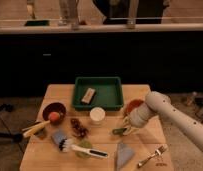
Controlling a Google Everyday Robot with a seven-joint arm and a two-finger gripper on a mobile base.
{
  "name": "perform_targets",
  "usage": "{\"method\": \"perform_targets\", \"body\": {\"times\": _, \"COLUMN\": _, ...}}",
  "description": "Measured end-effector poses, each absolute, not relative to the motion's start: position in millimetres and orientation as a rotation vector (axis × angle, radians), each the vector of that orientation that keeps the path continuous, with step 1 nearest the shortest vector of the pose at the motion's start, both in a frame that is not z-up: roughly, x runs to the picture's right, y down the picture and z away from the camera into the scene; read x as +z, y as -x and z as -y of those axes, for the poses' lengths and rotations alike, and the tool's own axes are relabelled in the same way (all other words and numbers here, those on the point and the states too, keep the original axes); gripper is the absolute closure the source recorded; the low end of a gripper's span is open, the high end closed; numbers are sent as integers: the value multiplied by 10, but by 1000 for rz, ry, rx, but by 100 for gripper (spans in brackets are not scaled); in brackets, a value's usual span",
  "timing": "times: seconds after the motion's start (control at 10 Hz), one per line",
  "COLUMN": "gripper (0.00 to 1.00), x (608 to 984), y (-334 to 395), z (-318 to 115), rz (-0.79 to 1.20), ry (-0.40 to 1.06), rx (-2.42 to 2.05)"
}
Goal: Place pepper in table surface
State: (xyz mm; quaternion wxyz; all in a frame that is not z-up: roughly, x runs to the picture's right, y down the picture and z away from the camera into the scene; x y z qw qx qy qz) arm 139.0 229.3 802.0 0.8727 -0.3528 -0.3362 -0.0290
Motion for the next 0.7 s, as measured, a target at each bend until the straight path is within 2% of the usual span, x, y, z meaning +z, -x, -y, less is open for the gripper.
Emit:
{"method": "perform_targets", "body": {"times": 0.1, "gripper": 27, "x": 8020, "y": -1391, "z": -2293, "rz": 702, "ry": 737, "rx": -60}}
{"method": "perform_targets", "body": {"times": 0.2, "gripper": 21, "x": 8020, "y": -1392, "z": -2293, "rz": 702, "ry": 737, "rx": -60}}
{"method": "perform_targets", "body": {"times": 0.7, "gripper": 20, "x": 8020, "y": -1393, "z": -2293, "rz": 702, "ry": 737, "rx": -60}}
